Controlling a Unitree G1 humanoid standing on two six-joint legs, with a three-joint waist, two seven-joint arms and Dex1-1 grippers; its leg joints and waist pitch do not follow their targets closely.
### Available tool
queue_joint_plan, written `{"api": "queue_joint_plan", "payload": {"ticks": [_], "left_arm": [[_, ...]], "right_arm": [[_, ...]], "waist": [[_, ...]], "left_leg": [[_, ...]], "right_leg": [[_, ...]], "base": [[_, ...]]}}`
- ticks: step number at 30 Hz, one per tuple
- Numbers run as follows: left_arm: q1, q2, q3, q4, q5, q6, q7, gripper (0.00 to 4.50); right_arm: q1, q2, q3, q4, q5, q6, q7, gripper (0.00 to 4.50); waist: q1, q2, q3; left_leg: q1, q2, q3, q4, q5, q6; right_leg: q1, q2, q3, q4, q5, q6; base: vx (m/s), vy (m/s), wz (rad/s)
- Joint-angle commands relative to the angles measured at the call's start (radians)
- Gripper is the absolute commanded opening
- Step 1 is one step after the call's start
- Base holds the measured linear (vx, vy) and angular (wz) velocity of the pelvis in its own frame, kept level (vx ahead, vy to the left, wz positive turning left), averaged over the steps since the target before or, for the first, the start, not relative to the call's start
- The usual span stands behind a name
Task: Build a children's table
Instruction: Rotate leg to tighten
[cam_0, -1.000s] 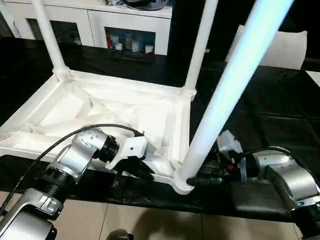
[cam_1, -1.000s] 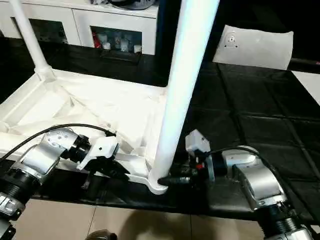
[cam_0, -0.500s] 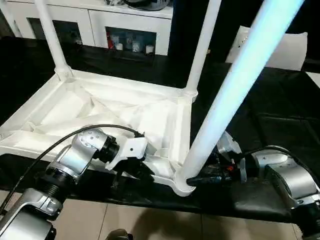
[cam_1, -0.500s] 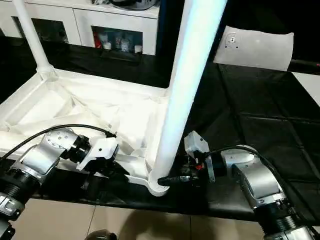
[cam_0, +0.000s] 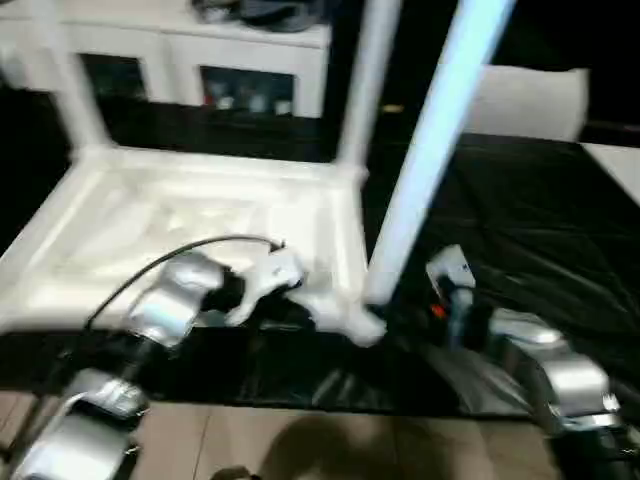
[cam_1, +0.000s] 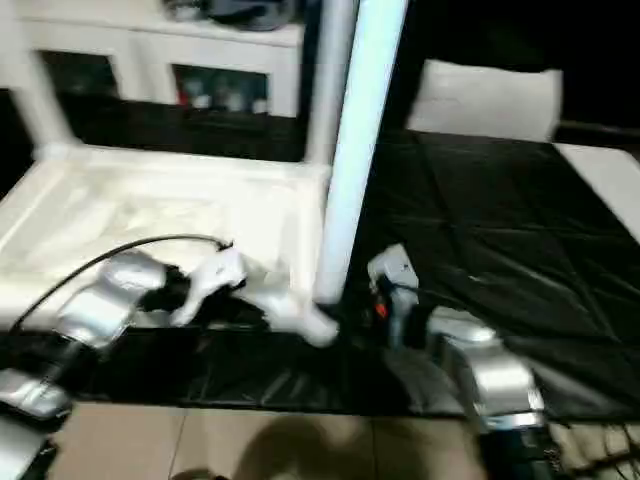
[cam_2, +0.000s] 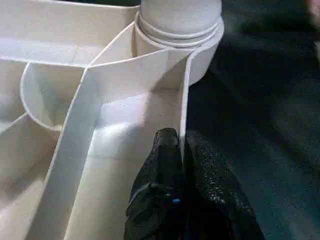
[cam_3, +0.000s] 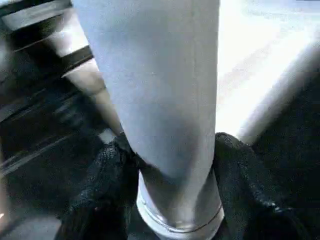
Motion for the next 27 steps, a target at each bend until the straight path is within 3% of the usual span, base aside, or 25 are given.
{"api": "queue_joint_plan", "payload": {"ticks": [1, 2, 3, 4, 5, 6, 9, 11, 14, 16, 19, 21, 23, 27], "left_arm": [[-0.033, -0.090, -0.015, 0.012, -0.022, 0.032, 0.104, 0.00], [-0.055, -0.131, 0.016, 0.035, -0.026, 0.076, 0.176, 0.00], [-0.064, -0.148, 0.029, 0.043, -0.027, 0.090, 0.205, 0.00], [-0.076, -0.168, 0.044, 0.051, -0.030, 0.110, 0.235, 0.00], [-0.092, -0.197, 0.066, 0.064, -0.027, 0.128, 0.285, 0.00], [-0.096, -0.204, 0.071, 0.068, -0.025, 0.130, 0.300, 0.00], [-0.108, -0.224, 0.083, 0.074, -0.019, 0.128, 0.340, 0.00], [-0.104, -0.223, 0.073, 0.063, -0.006, 0.123, 0.339, 0.00], [-0.079, -0.192, 0.033, 0.035, 0.027, 0.113, 0.301, 0.00], [-0.066, -0.169, 0.020, 0.024, 0.037, 0.102, 0.281, 0.00], [-0.050, -0.140, 0.012, 0.018, 0.038, 0.088, 0.253, 0.00], [-0.041, -0.112, 0.006, 0.021, 0.041, 0.063, 0.231, 0.00], [-0.029, -0.086, 0.001, 0.021, 0.040, 0.025, 0.200, 0.00], [-0.006, -0.043, -0.014, 0.003, 0.032, -0.056, 0.117, 0.00]], "right_arm": [[-0.016, 0.068, 0.110, -0.013, 0.015, 0.053, -0.017, 1.94], [-0.036, 0.125, 0.095, 0.004, -0.004, 0.101, -0.119, 1.94], [-0.044, 0.149, 0.088, 0.010, -0.009, 0.122, -0.158, 1.93], [-0.058, 0.182, 0.069, 0.026, -0.016, 0.146, -0.215, 1.93], [-0.081, 0.235, 0.041, 0.051, -0.026, 0.169, -0.300, 1.93], [-0.089, 0.249, 0.035, 0.059, -0.029, 0.171, -0.320, 1.93], [-0.114, 0.297, 0.006, 0.096, -0.039, 0.126, -0.385, 1.93], [-0.120, 0.306, 0.000, 0.103, -0.049, 0.091, -0.405, 2.49], [-0.118, 0.302, -0.010, 0.083, -0.050, 0.060, -0.405, 2.73], [-0.106, 0.266, 0.012, 0.058, -0.068, 0.039, -0.360, 2.97], [-0.080, 0.200, 0.038, 0.033, -0.080, -0.018, -0.281, 3.19], [-0.064, 0.156, 0.024, 0.018, -0.068, -0.045, -0.235, 3.40], [-0.048, 0.107, 0.004, 0.005, -0.046, -0.067, -0.175, 3.47], [-0.029, 0.001, 0.001, -0.007, -0.046, -0.135, -0.059, 3.85]], "waist": [[-0.011, 0.004, -0.042], [-0.015, 0.012, -0.046], [-0.020, 0.010, -0.044], [-0.021, 0.004, -0.044], [-0.019, 0.006, -0.044], [-0.021, 0.006, -0.042], [-0.020, 0.007, -0.046], [-0.018, 0.007, -0.047], [-0.015, 0.006, -0.049], [-0.010, 0.005, -0.056], [-0.004, 0.006, -0.063], [-0.002, 0.006, -0.065], [0.000, 0.004, -0.060], [-0.006, 0.005, -0.056]], "left_leg": [[0.016, 0.065, -0.063, -0.101, -0.450, -0.089], [0.012, 0.065, -0.058, -0.103, -0.412, -0.085], [0.011, 0.064, -0.053, -0.102, -0.406, -0.084], [0.012, 0.061, -0.050, -0.100, -0.401, -0.082], [0.020, 0.059, -0.047, -0.095, -0.399, -0.077], [0.019, 0.059, -0.046, -0.095, -0.400, -0.074], [0.014, 0.061, -0.047, -0.095, -0.374, -0.065], [0.014, 0.061, -0.041, -0.093, -0.341, -0.052], [0.009, 0.062, -0.038, -0.092, -0.300, -0.034], [0.005, 0.061, -0.035, -0.088, -0.237, -0.020], [-0.004, 0.058, -0.028, -0.077, -0.116, 0.017], [-0.005, 0.058, -0.025, -0.072, -0.077, 0.043], [-0.006, 0.060, -0.024, -0.072, -0.108, 0.056], [-0.005, 0.064, -0.027, -0.077, -0.166, 0.039]], "right_leg": [[0.005, -0.096, 0.031, -0.107, -0.523, -0.111], [0.007, -0.093, 0.031, -0.098, -0.410, -0.136], [0.002, -0.091, 0.030, -0.098, -0.374, -0.150], [0.002, -0.095, 0.028, -0.098, -0.363, -0.159], [-0.004, -0.099, 0.031, -0.102, -0.375, -0.162], [-0.005, -0.100, 0.033, -0.104, -0.384, -0.163], [0.000, -0.103, 0.034, -0.105, -0.367, -0.153], [0.002, -0.099, 0.035, -0.101, -0.293, -0.161], [0.007, -0.098, 0.036, -0.097, -0.253, -0.166], [0.014, -0.097, 0.035, -0.089, -0.175, -0.176], [0.024, -0.093, 0.033, -0.068, 0.023, -0.206], [0.024, -0.090, 0.030, -0.061, 0.097, -0.230], [0.026, -0.092, 0.029, -0.066, 0.057, -0.237], [0.025, -0.092, 0.027, -0.076, -0.046, -0.234]], "base": [[-0.002, 0.054, -0.14], [-0.002, 0.054, -0.14], [0.000, 0.000, 0.00], [0.000, 0.000, 0.00], [0.000, 0.000, 0.00], [0.000, 0.000, 0.00], [0.000, 0.000, 0.00], [0.000, 0.000, 0.00], [0.000, 0.000, 0.00], [0.000, 0.000, 0.00], [0.000, 0.000, 0.00], [0.000, 0.000, 0.00], [0.000, 0.000, 0.00], [0.000, 0.000, 0.00]]}}
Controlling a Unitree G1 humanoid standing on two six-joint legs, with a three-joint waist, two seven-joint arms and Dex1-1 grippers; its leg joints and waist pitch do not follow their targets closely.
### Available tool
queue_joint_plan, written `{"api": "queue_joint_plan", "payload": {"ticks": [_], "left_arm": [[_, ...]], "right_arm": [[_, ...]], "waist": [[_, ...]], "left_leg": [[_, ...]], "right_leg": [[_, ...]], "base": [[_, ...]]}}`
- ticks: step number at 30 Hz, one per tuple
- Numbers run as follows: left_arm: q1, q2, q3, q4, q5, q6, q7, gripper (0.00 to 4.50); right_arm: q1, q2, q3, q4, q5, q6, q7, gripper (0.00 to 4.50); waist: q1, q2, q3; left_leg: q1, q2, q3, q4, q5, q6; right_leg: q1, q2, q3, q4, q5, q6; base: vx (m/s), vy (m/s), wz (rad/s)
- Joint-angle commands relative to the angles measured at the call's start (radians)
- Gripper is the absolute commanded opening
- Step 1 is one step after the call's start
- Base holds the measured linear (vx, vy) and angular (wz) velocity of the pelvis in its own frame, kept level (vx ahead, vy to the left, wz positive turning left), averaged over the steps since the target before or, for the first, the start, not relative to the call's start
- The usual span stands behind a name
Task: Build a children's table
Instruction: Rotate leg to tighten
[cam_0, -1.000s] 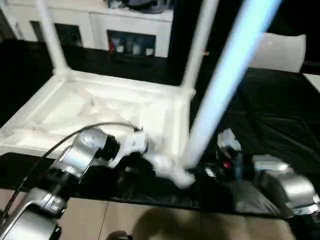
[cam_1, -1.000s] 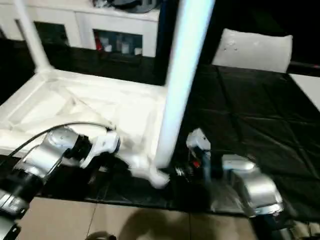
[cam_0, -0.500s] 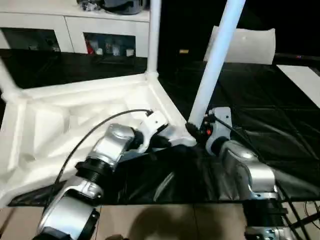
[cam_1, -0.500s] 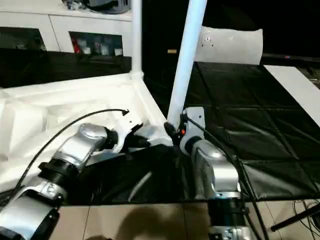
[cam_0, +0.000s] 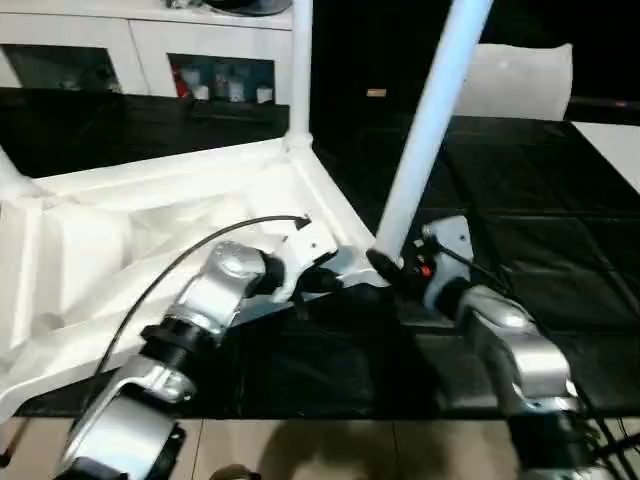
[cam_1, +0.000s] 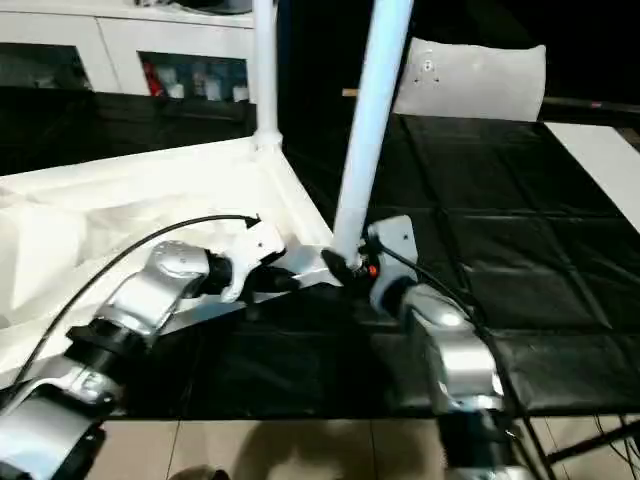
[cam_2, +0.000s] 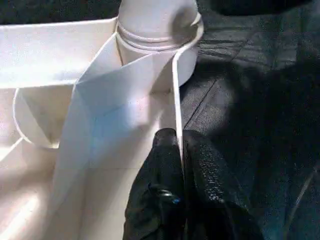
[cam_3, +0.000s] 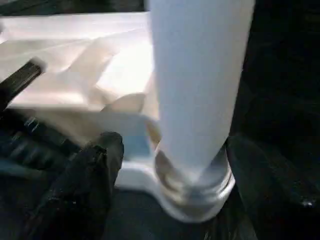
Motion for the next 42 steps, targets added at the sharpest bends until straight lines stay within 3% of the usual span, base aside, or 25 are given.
{"api": "queue_joint_plan", "payload": {"ticks": [1, 5, 8, 16, 18, 19, 22, 27, 28, 35, 36, 42], "left_arm": [[0.028, 0.024, -0.038, -0.008, -0.005, -0.049, -0.084, 0.00], [0.037, 0.068, -0.068, -0.008, -0.003, -0.111, -0.165, 0.00], [0.034, 0.116, -0.097, 0.007, -0.007, -0.184, -0.266, 0.00], [0.031, 0.163, -0.121, -0.004, -0.041, -0.268, -0.433, 0.00], [0.034, 0.174, -0.132, -0.018, -0.049, -0.274, -0.471, 0.00], [0.039, 0.184, -0.144, -0.035, -0.059, -0.280, -0.511, 0.00], [0.045, 0.192, -0.156, -0.057, -0.067, -0.289, -0.554, 0.00], [0.043, 0.192, -0.165, -0.066, -0.066, -0.297, -0.568, 0.00], [0.041, 0.189, -0.165, -0.062, -0.066, -0.301, -0.565, 0.00], [0.033, 0.184, -0.161, -0.055, -0.066, -0.306, -0.564, 0.00], [0.032, 0.185, -0.161, -0.052, -0.065, -0.309, -0.562, 0.00], [0.032, 0.188, -0.161, -0.040, -0.062, -0.320, -0.558, 0.00]], "right_arm": [[0.006, -0.059, 0.022, -0.034, 0.016, -0.047, 0.102, 3.91], [0.010, -0.147, 0.010, -0.038, 0.052, -0.058, 0.233, 4.09], [0.017, -0.249, 0.034, -0.044, 0.084, -0.069, 0.406, 4.09], [-0.013, -0.321, 0.085, 0.005, 0.126, -0.104, 0.592, 4.09], [-0.025, -0.324, 0.098, 0.025, 0.125, -0.108, 0.620, 3.94], [-0.037, -0.324, 0.111, 0.047, 0.126, -0.112, 0.653, 3.72], [-0.054, -0.321, 0.130, 0.070, 0.131, -0.112, 0.692, 3.57], [-0.068, -0.314, 0.157, 0.069, 0.150, -0.094, 0.730, 3.16], [-0.067, -0.314, 0.164, 0.063, 0.154, -0.088, 0.742, 3.11], [-0.068, -0.317, 0.186, 0.058, 0.160, -0.076, 0.790, 2.61], [-0.068, -0.322, 0.194, 0.059, 0.161, -0.074, 0.796, 2.36], [-0.069, -0.331, 0.205, 0.060, 0.165, -0.058, 0.808, 2.06]], "waist": [[0.008, 0.005, -0.055], [0.012, 0.005, -0.055], [0.020, 0.005, -0.057], [0.036, 0.000, -0.058], [0.038, 0.002, -0.058], [0.039, -0.004, -0.058], [0.045, -0.003, -0.057], [0.055, -0.004, -0.056], [0.055, -0.009, -0.056], [0.058, -0.007, -0.060], [0.059, -0.007, -0.060], [0.064, -0.006, -0.059]], "left_leg": [[0.016, 0.065, -0.029, -0.064, -0.183, 0.034], [0.016, 0.066, -0.029, -0.063, -0.190, 0.037], [0.018, 0.067, -0.028, -0.060, -0.177, 0.051], [0.019, 0.070, -0.025, -0.058, -0.162, 0.058], [0.019, 0.070, -0.025, -0.058, -0.164, 0.054], [0.020, 0.071, -0.025, -0.057, -0.164, 0.053], [0.021, 0.073, -0.023, -0.056, -0.174, 0.047], [0.022, 0.074, -0.023, -0.058, -0.185, 0.034], [0.021, 0.073, -0.024, -0.059, -0.190, 0.032], [0.021, 0.072, -0.023, -0.055, -0.157, 0.039], [0.021, 0.071, -0.022, -0.054, -0.154, 0.042], [0.022, 0.073, -0.024, -0.056, -0.177, 0.030]], "right_leg": [[0.042, -0.080, 0.048, -0.076, -0.103, -0.223], [0.041, -0.079, 0.049, -0.074, -0.110, -0.224], [0.042, -0.079, 0.048, -0.069, -0.079, -0.238], [0.040, -0.082, 0.045, -0.062, -0.064, -0.262], [0.039, -0.082, 0.044, -0.061, -0.074, -0.266], [0.038, -0.082, 0.044, -0.060, -0.083, -0.266], [0.036, -0.083, 0.044, -0.061, -0.111, -0.265], [0.032, -0.083, 0.044, -0.061, -0.131, -0.253], [0.034, -0.083, 0.044, -0.061, -0.140, -0.250], [0.034, -0.082, 0.043, -0.055, -0.084, -0.253], [0.035, -0.082, 0.044, -0.055, -0.078, -0.256], [0.034, -0.084, 0.044, -0.059, -0.122, -0.250]], "base": [[0.000, 0.000, 0.00], [0.000, 0.000, 0.00], [0.000, 0.000, 0.00], [0.000, 0.000, 0.00], [0.000, 0.000, 0.00], [0.000, 0.000, 0.00], [0.000, 0.000, 0.00], [0.000, 0.000, 0.00], [0.000, 0.000, 0.00], [0.000, 0.000, 0.00], [0.000, 0.000, 0.00], [0.000, 0.000, 0.00]]}}
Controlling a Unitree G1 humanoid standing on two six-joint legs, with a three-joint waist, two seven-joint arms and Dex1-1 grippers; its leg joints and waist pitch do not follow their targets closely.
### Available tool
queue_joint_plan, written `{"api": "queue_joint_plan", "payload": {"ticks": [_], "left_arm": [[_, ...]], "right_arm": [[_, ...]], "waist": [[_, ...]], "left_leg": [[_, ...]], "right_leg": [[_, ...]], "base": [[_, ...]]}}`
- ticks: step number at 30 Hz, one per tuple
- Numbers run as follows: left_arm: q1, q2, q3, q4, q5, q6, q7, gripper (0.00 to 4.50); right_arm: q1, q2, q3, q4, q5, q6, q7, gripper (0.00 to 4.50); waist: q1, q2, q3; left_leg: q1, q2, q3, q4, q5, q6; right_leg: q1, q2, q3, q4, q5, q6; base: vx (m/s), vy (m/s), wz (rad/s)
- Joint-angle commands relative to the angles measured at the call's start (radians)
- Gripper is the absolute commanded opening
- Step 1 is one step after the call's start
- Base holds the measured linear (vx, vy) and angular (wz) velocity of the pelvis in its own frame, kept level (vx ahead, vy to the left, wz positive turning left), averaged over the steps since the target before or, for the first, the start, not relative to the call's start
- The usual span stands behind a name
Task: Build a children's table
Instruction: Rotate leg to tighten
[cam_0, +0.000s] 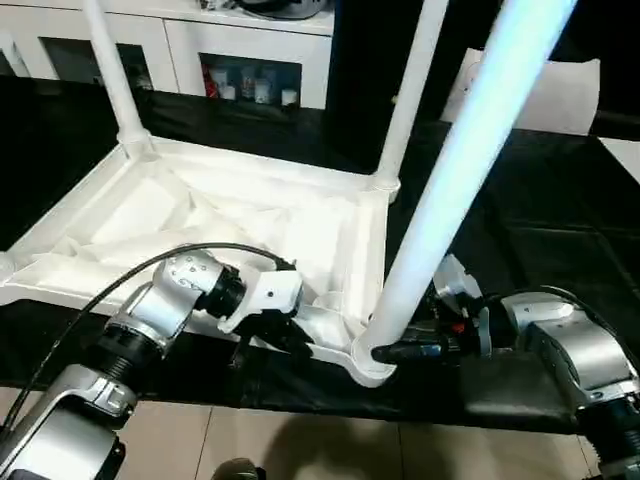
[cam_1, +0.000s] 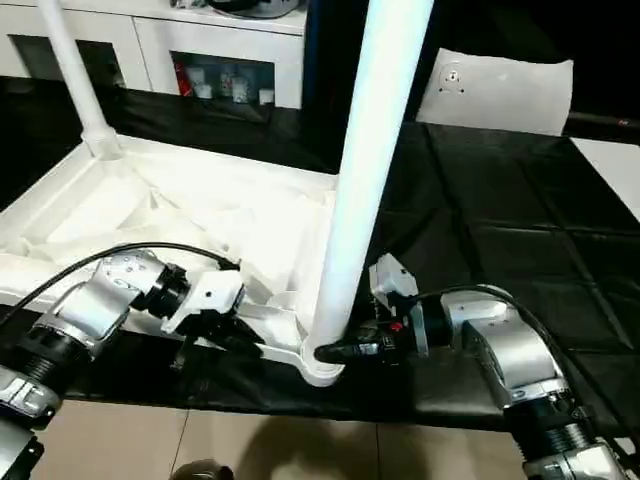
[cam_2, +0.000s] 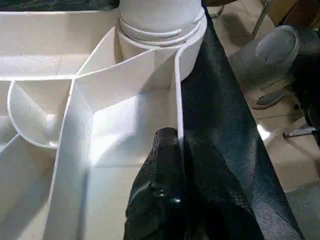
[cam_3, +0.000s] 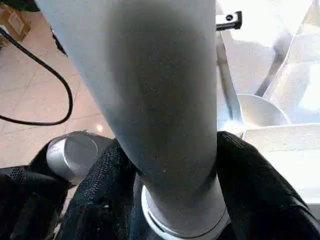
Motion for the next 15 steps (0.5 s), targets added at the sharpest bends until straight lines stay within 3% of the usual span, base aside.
{"api": "queue_joint_plan", "payload": {"ticks": [1, 15], "left_arm": [[-0.006, -0.009, -0.041, 0.001, 0.015, -0.020, -0.028, 0.00], [0.006, -0.027, -0.020, 0.008, 0.022, -0.002, 0.037, 0.00]], "right_arm": [[-0.006, -0.018, 0.019, -0.005, 0.016, 0.014, 0.029, 2.06], [0.047, 0.002, 0.017, -0.070, 0.039, 0.058, -0.009, 2.02]], "waist": [[-0.005, 0.000, -0.060], [0.006, 0.001, -0.061]], "left_leg": [[0.024, 0.072, -0.025, -0.069, -0.181, 0.025], [0.025, 0.071, -0.024, -0.067, -0.174, 0.024]], "right_leg": [[0.031, -0.082, 0.044, -0.065, -0.128, -0.246], [0.031, -0.081, 0.045, -0.064, -0.112, -0.237]], "base": [[0.000, 0.000, 0.00], [0.000, 0.000, 0.00]]}}
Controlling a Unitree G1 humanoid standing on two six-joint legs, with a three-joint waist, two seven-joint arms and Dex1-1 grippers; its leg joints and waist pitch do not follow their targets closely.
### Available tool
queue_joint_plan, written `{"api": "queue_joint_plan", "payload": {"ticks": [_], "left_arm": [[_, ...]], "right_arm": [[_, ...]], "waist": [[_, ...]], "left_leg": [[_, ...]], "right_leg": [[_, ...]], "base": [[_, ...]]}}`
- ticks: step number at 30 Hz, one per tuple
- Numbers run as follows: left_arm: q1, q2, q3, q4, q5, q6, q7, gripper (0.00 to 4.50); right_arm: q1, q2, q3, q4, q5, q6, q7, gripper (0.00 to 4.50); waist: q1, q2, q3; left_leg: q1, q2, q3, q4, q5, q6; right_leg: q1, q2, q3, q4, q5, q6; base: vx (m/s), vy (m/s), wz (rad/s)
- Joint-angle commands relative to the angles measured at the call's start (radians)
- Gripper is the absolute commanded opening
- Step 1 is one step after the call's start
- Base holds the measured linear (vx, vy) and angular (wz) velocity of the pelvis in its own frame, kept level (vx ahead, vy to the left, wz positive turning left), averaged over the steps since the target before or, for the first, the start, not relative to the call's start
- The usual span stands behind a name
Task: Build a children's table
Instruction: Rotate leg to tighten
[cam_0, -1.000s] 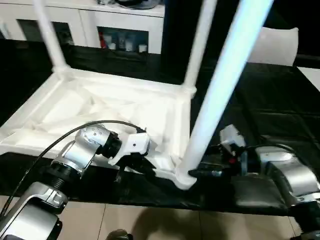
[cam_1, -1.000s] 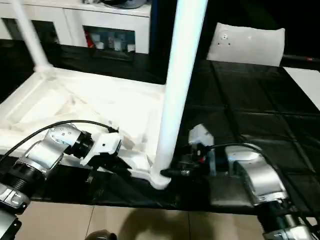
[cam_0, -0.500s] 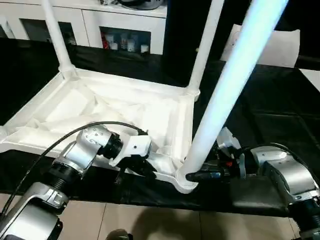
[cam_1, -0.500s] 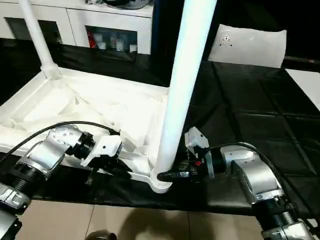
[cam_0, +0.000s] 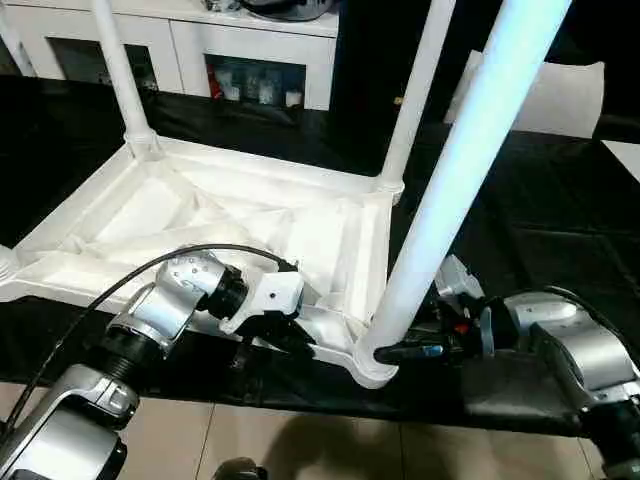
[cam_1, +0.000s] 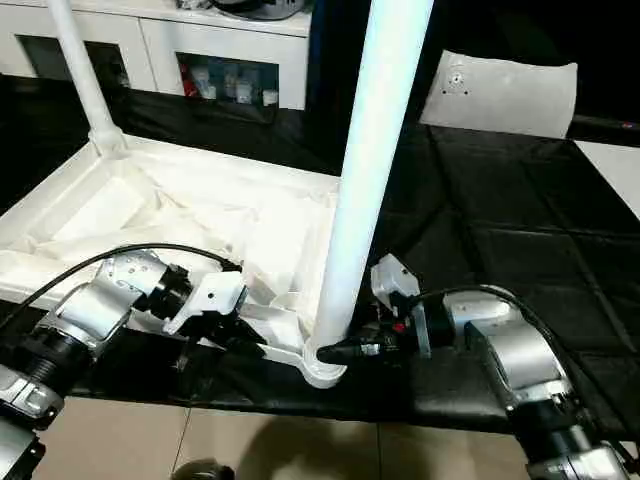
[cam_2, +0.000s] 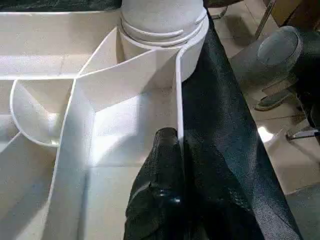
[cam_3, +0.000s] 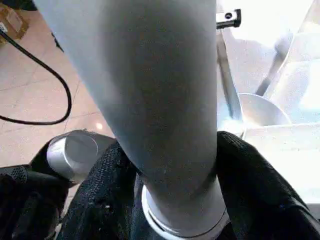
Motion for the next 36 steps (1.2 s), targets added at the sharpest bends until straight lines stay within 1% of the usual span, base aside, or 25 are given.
{"api": "queue_joint_plan", "payload": {"ticks": [1, 4, 6, 8, 9, 10, 12, 13, 14, 15, 16, 17, 18, 19, 20, 21, 22, 24, 25, 26, 27, 29, 31, 35, 36], "left_arm": [[0.005, -0.018, -0.019, 0.007, 0.020, 0.005, 0.023, 0.00], [0.004, -0.025, -0.009, 0.008, 0.016, 0.027, 0.041, 0.00], [0.003, -0.032, -0.003, 0.009, 0.014, 0.040, 0.056, 0.00], [-0.004, -0.064, 0.012, 0.012, 0.016, 0.099, 0.121, 0.00], [-0.007, -0.075, 0.016, 0.014, 0.019, 0.117, 0.143, 0.00], [-0.017, -0.106, 0.030, 0.026, 0.022, 0.161, 0.203, 0.00], [-0.018, -0.110, 0.031, 0.027, 0.022, 0.164, 0.209, 0.00], [-0.033, -0.166, 0.047, 0.041, 0.025, 0.220, 0.292, 0.00], [-0.040, -0.192, 0.053, 0.049, 0.028, 0.246, 0.331, 0.00], [-0.044, -0.206, 0.057, 0.054, 0.029, 0.263, 0.354, 0.00], [-0.050, -0.222, 0.063, 0.062, 0.029, 0.280, 0.382, 0.00], [-0.059, -0.245, 0.076, 0.074, 0.028, 0.301, 0.423, 0.00], [-0.067, -0.264, 0.086, 0.087, 0.029, 0.317, 0.460, 0.00], [-0.075, -0.284, 0.099, 0.098, 0.031, 0.335, 0.497, 0.00], [-0.085, -0.304, 0.114, 0.118, 0.036, 0.342, 0.546, 0.00], [-0.090, -0.315, 0.122, 0.127, 0.040, 0.346, 0.571, 0.00], [-0.101, -0.331, 0.131, 0.144, 0.051, 0.351, 0.617, 0.00], [-0.113, -0.349, 0.141, 0.163, 0.073, 0.358, 0.668, 0.00], [-0.120, -0.352, 0.138, 0.174, 0.090, 0.359, 0.687, 0.00], [-0.122, -0.350, 0.131, 0.178, 0.100, 0.353, 0.692, 0.00], [-0.124, -0.346, 0.124, 0.181, 0.108, 0.348, 0.692, 0.00], [-0.125, -0.337, 0.119, 0.183, 0.114, 0.346, 0.690, 0.00], [-0.126, -0.326, 0.114, 0.184, 0.120, 0.346, 0.682, 0.00], [-0.116, -0.296, 0.118, 0.178, 0.121, 0.341, 0.654, 0.00], [-0.116, -0.294, 0.118, 0.178, 0.122, 0.339, 0.652, 0.00]], "right_arm": [[0.017, 0.014, 0.021, -0.026, 0.040, 0.032, 0.005, 2.02], [0.029, 0.045, -0.003, -0.037, 0.047, 0.045, -0.055, 2.02], [0.036, 0.065, -0.015, -0.043, 0.048, 0.047, -0.092, 2.02], [0.065, 0.125, -0.048, -0.068, 0.049, 0.072, -0.212, 2.02], [0.074, 0.141, -0.055, -0.076, 0.045, 0.079, -0.248, 2.02], [0.094, 0.168, -0.057, -0.093, 0.022, 0.075, -0.312, 2.02], [0.096, 0.172, -0.057, -0.093, 0.018, 0.075, -0.320, 2.02], [0.105, 0.235, -0.053, -0.093, -0.046, 0.070, -0.461, 2.01], [0.100, 0.271, -0.057, -0.085, -0.070, 0.080, -0.532, 2.00], [0.093, 0.293, -0.062, -0.077, -0.079, 0.093, -0.572, 1.99], [0.083, 0.319, -0.069, -0.066, -0.092, 0.103, -0.619, 1.97], [0.068, 0.353, -0.080, -0.049, -0.109, 0.114, -0.683, 1.95], [0.051, 0.385, -0.092, -0.030, -0.120, 0.126, -0.738, 1.95], [0.035, 0.419, -0.103, -0.013, -0.130, 0.140, -0.797, 1.93], [0.012, 0.456, -0.120, 0.014, -0.141, 0.143, -0.867, 1.93], [0.002, 0.473, -0.127, 0.026, -0.145, 0.144, -0.903, 1.93], [-0.027, 0.513, -0.148, 0.059, -0.155, 0.144, -0.985, 1.92], [-0.064, 0.570, -0.182, 0.103, -0.177, 0.144, -1.097, 1.92], [-0.097, 0.616, -0.216, 0.142, -0.190, 0.139, -1.191, 1.92], [-0.107, 0.633, -0.228, 0.152, -0.187, 0.126, -1.213, 1.92], [-0.114, 0.647, -0.237, 0.156, -0.177, 0.117, -1.220, 2.27], [-0.112, 0.661, -0.233, 0.138, -0.176, 0.084, -1.206, 2.61], [-0.104, 0.666, -0.226, 0.118, -0.174, 0.070, -1.186, 2.68], [-0.062, 0.607, -0.205, 0.069, -0.182, 0.028, -1.114, 3.06], [-0.059, 0.603, -0.206, 0.065, -0.181, 0.021, -1.109, 3.13]], "waist": [[-0.008, 0.000, -0.061], [-0.010, 0.003, -0.059], [-0.013, 0.003, -0.055], [-0.016, 0.001, -0.051], [-0.018, 0.000, -0.050], [-0.021, 0.001, -0.048], [-0.031, 0.000, -0.044], [-0.040, 0.002, -0.042], [-0.046, 0.004, -0.042], [-0.051, 0.003, -0.041], [-0.058, 0.008, -0.044], [-0.066, 0.006, -0.047], [-0.070, 0.006, -0.046], [-0.079, 0.012, -0.047], [-0.084, 0.014, -0.050], [-0.089, 0.011, -0.049], [-0.093, 0.014, -0.049], [-0.098, 0.013, -0.051], [-0.102, 0.016, -0.050], [-0.106, 0.016, -0.052], [-0.106, 0.016, -0.053], [-0.105, 0.015, -0.055], [-0.103, 0.016, -0.056], [-0.094, 0.015, -0.061], [-0.092, 0.015, -0.062]], "left_leg": [[0.024, 0.071, -0.025, -0.068, -0.175, 0.023], [0.024, 0.071, -0.026, -0.071, -0.193, 0.014], [0.024, 0.069, -0.028, -0.074, -0.226, 0.001], [0.027, 0.068, -0.031, -0.077, -0.274, -0.018], [0.026, 0.068, -0.032, -0.079, -0.279, -0.022], [0.029, 0.068, -0.035, -0.081, -0.300, -0.036], [0.031, 0.064, -0.040, -0.082, -0.340, -0.044], [0.027, 0.066, -0.042, -0.085, -0.351, -0.052], [0.033, 0.065, -0.046, -0.087, -0.374, -0.063], [0.033, 0.063, -0.047, -0.086, -0.390, -0.067], [0.036, 0.061, -0.052, -0.086, -0.406, -0.070], [0.030, 0.062, -0.054, -0.090, -0.392, -0.065], [0.024, 0.062, -0.055, -0.093, -0.386, -0.065], [0.025, 0.061, -0.052, -0.093, -0.390, -0.072], [0.031, 0.059, -0.054, -0.090, -0.405, -0.075], [0.031, 0.058, -0.051, -0.089, -0.406, -0.073], [0.030, 0.056, -0.052, -0.089, -0.405, -0.070], [0.029, 0.055, -0.049, -0.087, -0.390, -0.065], [0.028, 0.054, -0.048, -0.087, -0.384, -0.063], [0.026, 0.054, -0.047, -0.088, -0.374, -0.061], [0.025, 0.054, -0.047, -0.088, -0.366, -0.060], [0.022, 0.055, -0.042, -0.087, -0.332, -0.043], [0.022, 0.055, -0.038, -0.085, -0.304, -0.031], [0.017, 0.055, -0.032, -0.080, -0.210, 0.000], [0.018, 0.055, -0.031, -0.079, -0.198, 0.004]], "right_leg": [[0.031, -0.081, 0.045, -0.065, -0.115, -0.236], [0.030, -0.083, 0.046, -0.069, -0.145, -0.230], [0.028, -0.084, 0.047, -0.075, -0.205, -0.219], [0.023, -0.086, 0.049, -0.086, -0.305, -0.193], [0.023, -0.086, 0.050, -0.089, -0.328, -0.184], [0.018, -0.088, 0.050, -0.092, -0.372, -0.169], [0.016, -0.090, 0.047, -0.103, -0.465, -0.144], [0.017, -0.088, 0.048, -0.106, -0.502, -0.123], [0.010, -0.090, 0.045, -0.111, -0.534, -0.114], [0.008, -0.089, 0.043, -0.113, -0.557, -0.108], [0.009, -0.092, 0.041, -0.116, -0.579, -0.099], [0.016, -0.090, 0.039, -0.115, -0.548, -0.100], [0.019, -0.088, 0.039, -0.113, -0.528, -0.102], [0.012, -0.084, 0.040, -0.110, -0.495, -0.114], [0.010, -0.085, 0.040, -0.112, -0.483, -0.121], [0.007, -0.083, 0.042, -0.112, -0.475, -0.125], [0.008, -0.083, 0.042, -0.113, -0.465, -0.128], [0.007, -0.083, 0.045, -0.112, -0.435, -0.136], [0.006, -0.082, 0.046, -0.112, -0.427, -0.139], [0.008, -0.080, 0.047, -0.110, -0.399, -0.142], [0.010, -0.080, 0.047, -0.108, -0.383, -0.144], [0.015, -0.077, 0.049, -0.104, -0.313, -0.149], [0.017, -0.076, 0.050, -0.100, -0.264, -0.161], [0.031, -0.075, 0.050, -0.088, -0.135, -0.186], [0.031, -0.074, 0.050, -0.086, -0.116, -0.190]], "base": [[0.000, 0.000, 0.00], [0.000, 0.000, 0.00], [0.000, 0.000, 0.00], [0.000, 0.000, 0.00], [0.000, 0.000, 0.00], [0.000, 0.000, 0.00], [0.000, 0.000, 0.00], [0.000, 0.000, 0.00], [0.000, 0.000, 0.00], [0.000, 0.000, 0.00], [0.000, 0.000, 0.00], [0.000, 0.000, 0.00], [0.000, 0.000, 0.00], [0.000, 0.000, 0.00], [0.000, 0.000, 0.00], [0.000, 0.000, 0.00], [0.000, 0.000, 0.00], [0.000, 0.000, 0.00], [0.000, 0.000, 0.00], [0.000, 0.000, 0.00], [0.000, 0.000, 0.00], [0.000, 0.000, 0.00], [0.000, 0.000, 0.00], [0.000, 0.000, 0.00], [0.000, 0.000, 0.00]]}}
